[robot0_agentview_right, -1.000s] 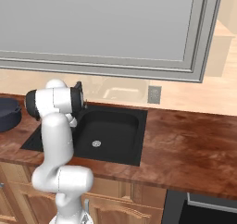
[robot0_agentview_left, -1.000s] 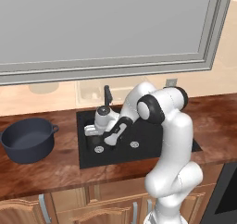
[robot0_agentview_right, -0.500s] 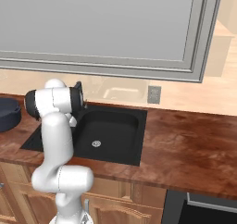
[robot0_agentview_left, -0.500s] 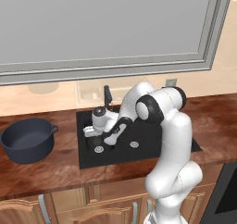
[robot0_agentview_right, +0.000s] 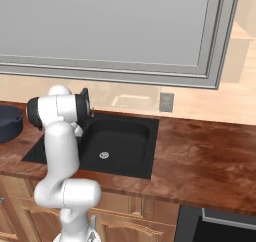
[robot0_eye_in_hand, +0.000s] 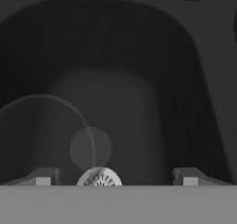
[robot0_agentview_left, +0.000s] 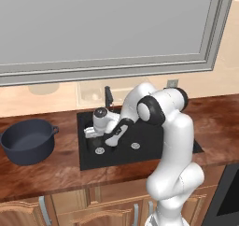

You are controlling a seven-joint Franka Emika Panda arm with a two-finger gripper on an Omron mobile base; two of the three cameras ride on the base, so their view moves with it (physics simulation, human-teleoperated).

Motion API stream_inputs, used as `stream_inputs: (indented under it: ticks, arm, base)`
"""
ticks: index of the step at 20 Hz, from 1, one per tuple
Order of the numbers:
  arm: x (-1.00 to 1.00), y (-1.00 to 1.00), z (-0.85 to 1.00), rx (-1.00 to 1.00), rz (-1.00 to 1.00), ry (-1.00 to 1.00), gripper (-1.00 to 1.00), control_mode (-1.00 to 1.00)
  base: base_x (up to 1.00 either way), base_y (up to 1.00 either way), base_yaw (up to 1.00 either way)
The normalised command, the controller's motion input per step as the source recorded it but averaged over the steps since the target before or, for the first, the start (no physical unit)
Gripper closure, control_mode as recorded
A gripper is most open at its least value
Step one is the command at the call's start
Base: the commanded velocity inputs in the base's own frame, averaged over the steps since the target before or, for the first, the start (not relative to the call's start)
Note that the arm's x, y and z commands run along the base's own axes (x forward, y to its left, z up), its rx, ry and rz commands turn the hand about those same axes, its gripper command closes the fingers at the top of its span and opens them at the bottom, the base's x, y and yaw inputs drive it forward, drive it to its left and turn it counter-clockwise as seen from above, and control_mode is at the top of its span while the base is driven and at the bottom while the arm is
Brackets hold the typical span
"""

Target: Place the glass cup in the left basin and the pot in the right basin of the sink.

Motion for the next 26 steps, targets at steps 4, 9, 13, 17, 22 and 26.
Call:
stream_inputs:
  ticks: [4,9,13,17,22,26]
  arm:
    - [0.0,0.0,0.42,-0.02,0.0,-0.03,-1.0,-1.0]
    - [0.0,0.0,0.59,-0.01,0.0,-0.04,-1.0,-1.0]
    - [-0.01,0.0,0.6,-0.01,0.0,-0.03,-1.0,-1.0]
    - [-0.13,0.0,0.55,0.0,0.0,-0.02,-1.0,-1.0]
    - [-0.25,0.0,0.32,0.02,0.0,0.0,-1.0,-1.0]
    - [-0.32,0.03,0.09,0.08,0.0,0.0,-1.0,-1.0]
  base:
    - [0.0,0.0,0.0]
    - [0.0,0.0,0.0]
    - [0.0,0.0,0.0]
    - [0.0,0.0,0.0]
    - [0.0,0.0,0.0]
    - [0.0,0.0,0.0]
